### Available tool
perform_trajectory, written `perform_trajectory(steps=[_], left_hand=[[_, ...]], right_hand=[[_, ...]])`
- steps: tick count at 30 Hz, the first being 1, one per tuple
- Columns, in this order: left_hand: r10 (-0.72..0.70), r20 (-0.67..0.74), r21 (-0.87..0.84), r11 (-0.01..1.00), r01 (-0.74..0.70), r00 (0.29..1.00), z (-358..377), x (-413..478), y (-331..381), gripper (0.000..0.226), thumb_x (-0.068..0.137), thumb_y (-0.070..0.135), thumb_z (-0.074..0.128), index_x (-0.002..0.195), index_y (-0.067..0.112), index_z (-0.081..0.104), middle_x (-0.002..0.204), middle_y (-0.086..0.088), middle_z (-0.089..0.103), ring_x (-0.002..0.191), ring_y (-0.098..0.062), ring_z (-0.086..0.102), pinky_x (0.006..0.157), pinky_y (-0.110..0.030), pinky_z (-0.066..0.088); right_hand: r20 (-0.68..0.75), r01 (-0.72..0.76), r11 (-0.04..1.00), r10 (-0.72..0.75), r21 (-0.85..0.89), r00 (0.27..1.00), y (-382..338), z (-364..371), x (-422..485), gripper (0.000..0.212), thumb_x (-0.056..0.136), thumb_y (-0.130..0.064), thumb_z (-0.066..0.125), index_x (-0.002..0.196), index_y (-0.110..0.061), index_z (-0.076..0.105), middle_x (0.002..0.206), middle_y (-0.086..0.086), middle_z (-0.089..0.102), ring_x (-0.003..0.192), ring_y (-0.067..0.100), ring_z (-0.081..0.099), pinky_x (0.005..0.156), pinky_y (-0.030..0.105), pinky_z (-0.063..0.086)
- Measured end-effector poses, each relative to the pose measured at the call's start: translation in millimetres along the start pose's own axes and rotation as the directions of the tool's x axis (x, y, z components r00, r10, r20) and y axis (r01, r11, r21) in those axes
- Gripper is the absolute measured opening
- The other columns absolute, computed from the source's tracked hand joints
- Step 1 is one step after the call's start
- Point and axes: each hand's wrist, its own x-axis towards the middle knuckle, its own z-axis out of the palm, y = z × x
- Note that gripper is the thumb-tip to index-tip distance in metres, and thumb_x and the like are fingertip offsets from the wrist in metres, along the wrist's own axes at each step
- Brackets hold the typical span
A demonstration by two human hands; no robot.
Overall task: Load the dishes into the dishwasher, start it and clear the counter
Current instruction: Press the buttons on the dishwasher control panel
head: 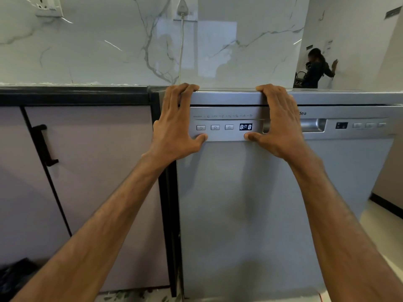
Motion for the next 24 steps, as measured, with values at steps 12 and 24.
perform_trajectory(steps=[12, 24], left_hand=[[0.001, 0.000, -0.005, 1.000, -0.001, 1.000, 0.9, -0.2, -1.5, 0.101, 0.066, 0.049, 0.079, 0.149, 0.014, 0.034, 0.145, -0.007, 0.034, 0.135, -0.019, 0.033, 0.065, -0.016, 0.044], [0.004, -0.008, -0.004, 1.000, -0.004, 1.000, 3.0, 0.4, -1.1, 0.101, 0.064, 0.047, 0.079, 0.148, 0.012, 0.035, 0.143, -0.008, 0.035, 0.134, -0.020, 0.034, 0.067, -0.007, 0.036]], right_hand=[[-0.003, 0.009, 1.000, -0.009, 0.030, 1.000, -0.9, 0.7, -0.5, 0.100, 0.063, -0.034, 0.092, 0.145, -0.018, 0.037, 0.146, 0.005, 0.042, 0.139, 0.026, 0.038, 0.121, 0.057, 0.022], [-0.014, 0.011, 1.000, -0.010, 0.020, 1.000, -2.8, 2.3, -0.9, 0.101, 0.062, -0.034, 0.088, 0.147, -0.018, 0.036, 0.148, 0.004, 0.040, 0.143, 0.025, 0.032, 0.122, 0.056, 0.020]])
